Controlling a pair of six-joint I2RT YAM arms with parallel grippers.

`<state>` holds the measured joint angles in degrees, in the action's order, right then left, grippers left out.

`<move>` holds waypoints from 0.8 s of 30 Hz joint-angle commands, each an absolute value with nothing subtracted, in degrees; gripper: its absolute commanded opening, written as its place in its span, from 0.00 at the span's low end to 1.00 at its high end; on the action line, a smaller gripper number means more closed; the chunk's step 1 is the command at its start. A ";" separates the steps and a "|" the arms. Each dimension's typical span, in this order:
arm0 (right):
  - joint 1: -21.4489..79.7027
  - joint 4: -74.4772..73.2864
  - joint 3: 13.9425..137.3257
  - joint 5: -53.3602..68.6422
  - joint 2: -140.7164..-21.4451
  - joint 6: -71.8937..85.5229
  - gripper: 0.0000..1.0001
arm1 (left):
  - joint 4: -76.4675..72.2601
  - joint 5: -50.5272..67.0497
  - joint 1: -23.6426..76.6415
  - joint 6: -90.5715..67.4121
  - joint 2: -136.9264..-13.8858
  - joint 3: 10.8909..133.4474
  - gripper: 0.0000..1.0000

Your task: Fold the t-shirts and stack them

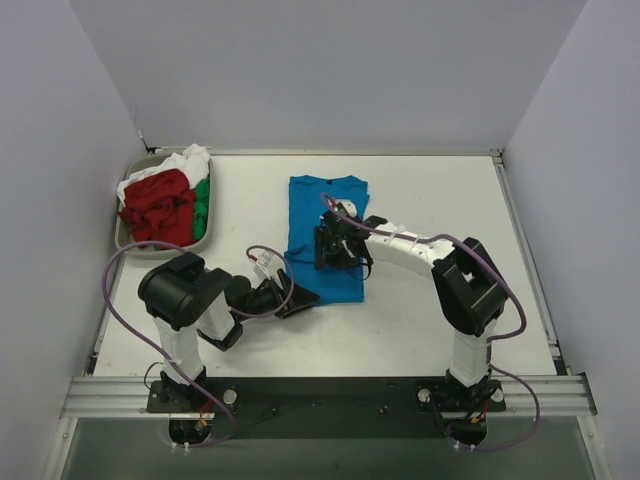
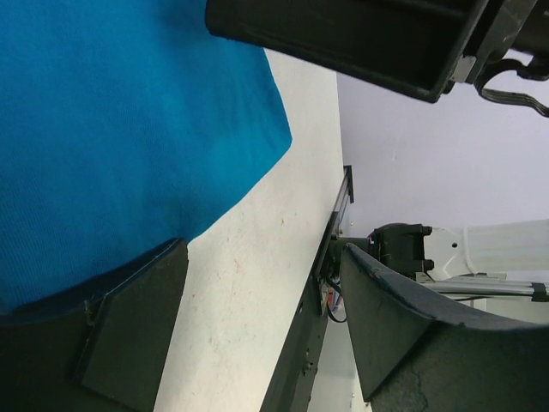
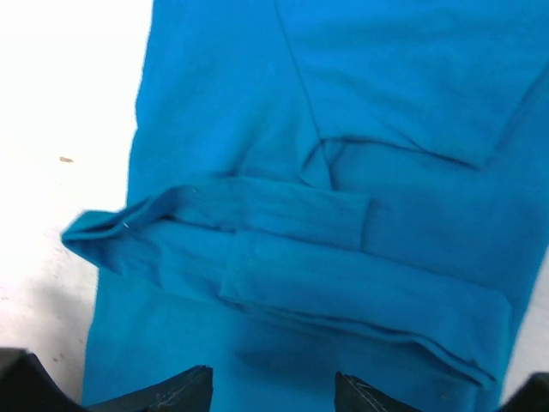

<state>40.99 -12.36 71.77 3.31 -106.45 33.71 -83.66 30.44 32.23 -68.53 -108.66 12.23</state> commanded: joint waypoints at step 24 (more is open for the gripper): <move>43.06 -10.20 77.17 6.24 -110.48 37.70 0.71 | -94.04 30.50 31.82 -65.48 -108.81 8.44 0.82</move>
<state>42.24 -10.07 76.47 5.91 -110.59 36.45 -84.64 30.55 32.14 -68.36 -107.96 10.31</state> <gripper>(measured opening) 0.707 0.813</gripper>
